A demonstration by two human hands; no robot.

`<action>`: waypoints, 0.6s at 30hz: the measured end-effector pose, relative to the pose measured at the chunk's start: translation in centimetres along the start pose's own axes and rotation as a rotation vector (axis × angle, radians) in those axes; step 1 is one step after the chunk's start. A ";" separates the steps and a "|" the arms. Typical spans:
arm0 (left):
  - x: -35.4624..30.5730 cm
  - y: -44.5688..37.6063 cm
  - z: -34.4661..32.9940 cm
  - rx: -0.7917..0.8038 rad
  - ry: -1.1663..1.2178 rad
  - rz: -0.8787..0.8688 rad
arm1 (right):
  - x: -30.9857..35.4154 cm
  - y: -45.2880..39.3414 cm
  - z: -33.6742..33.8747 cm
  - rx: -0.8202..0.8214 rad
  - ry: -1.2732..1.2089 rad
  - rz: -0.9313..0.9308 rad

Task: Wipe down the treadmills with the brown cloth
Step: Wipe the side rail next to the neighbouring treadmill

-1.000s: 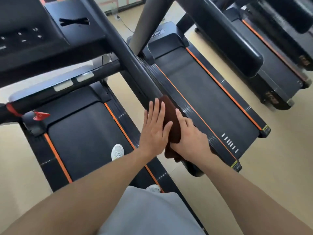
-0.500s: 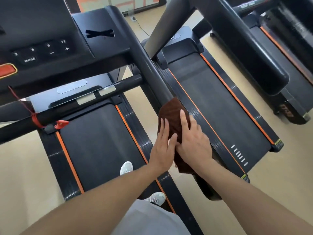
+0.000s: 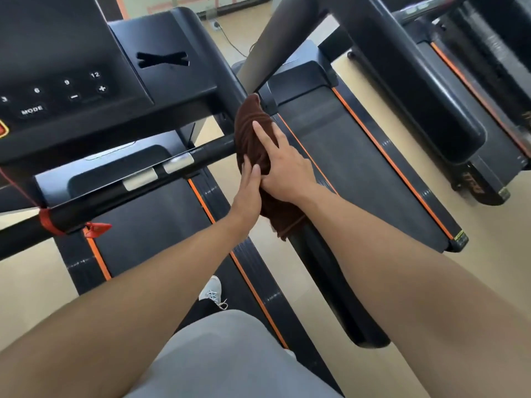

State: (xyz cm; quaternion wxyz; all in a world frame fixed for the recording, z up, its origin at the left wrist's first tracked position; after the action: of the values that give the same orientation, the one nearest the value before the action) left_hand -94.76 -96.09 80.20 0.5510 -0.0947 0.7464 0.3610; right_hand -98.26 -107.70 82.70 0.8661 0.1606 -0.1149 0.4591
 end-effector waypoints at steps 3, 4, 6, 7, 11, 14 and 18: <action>0.8 1.1 -1.2 -0.013 -0.023 0.016 | -1.2 2.3 0.4 0.029 -0.069 -0.038; 1.4 1.7 -1.7 -0.012 -0.040 0.008 | -1.7 3.6 0.6 0.052 -0.102 -0.057; 2.7 3.4 -3.3 -0.017 -0.077 -0.010 | -3.2 6.8 0.9 0.101 -0.187 -0.092; 3.4 4.4 -4.3 -0.026 -0.103 -0.016 | -4.0 8.6 1.1 0.119 -0.229 -0.105; 6.4 9.5 -9.1 -0.064 -0.210 -0.036 | -7.1 15.9 1.3 0.140 -0.343 -0.109; 9.2 13.7 -12.7 -0.071 -0.178 -0.049 | -9.3 21.3 0.9 0.126 -0.349 -0.071; 12.5 18.8 -16.9 -0.091 -0.131 -0.004 | -12.2 27.8 -0.9 0.051 -0.308 -0.036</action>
State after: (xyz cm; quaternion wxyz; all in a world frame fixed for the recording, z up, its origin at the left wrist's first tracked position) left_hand -122.32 -90.16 79.44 0.5947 -0.0974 0.6913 0.3987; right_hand -128.07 -101.97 82.48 0.8419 0.2529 -0.2319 0.4164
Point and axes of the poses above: each hand's wrist, its own y-axis away from the middle knuckle, its own z-axis out of the back of the hand, x = y × z, the point moved 1 cm from there along -y, towards the middle knuckle, and after that the axes turned 4 degrees about -y, right-handed, at the moved point
